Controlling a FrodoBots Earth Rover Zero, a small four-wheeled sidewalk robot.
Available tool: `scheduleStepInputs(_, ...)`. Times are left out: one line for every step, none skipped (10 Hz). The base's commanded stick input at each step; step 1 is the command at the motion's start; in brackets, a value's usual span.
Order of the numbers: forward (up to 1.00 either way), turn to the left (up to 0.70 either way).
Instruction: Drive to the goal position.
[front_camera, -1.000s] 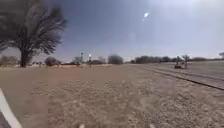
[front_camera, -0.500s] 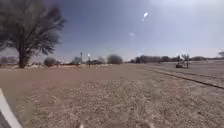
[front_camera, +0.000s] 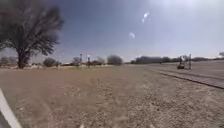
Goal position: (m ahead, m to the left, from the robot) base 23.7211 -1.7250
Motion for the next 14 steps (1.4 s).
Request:
scheduleStepInputs(0.7,0.0)
scheduleStepInputs(0.7,0.0)
scheduleStepInputs(0.7,0.0)
scheduleStepInputs(0.7,0.0)
scheduleStepInputs(0.7,0.0)
scheduleStepInputs(0.7,0.0)
scheduleStepInputs(0.7,-0.24)
scheduleStepInputs(0.7,-0.3)
scheduleStepInputs(0.7,-0.3)
scheduleStepInputs(0.7,-0.14)
scheduleStepInputs(0.7,0.0)
scheduleStepInputs(0.7,0.0)
scheduleStepInputs(0.7,0.0)
scheduleStepInputs(0.7,0.0)
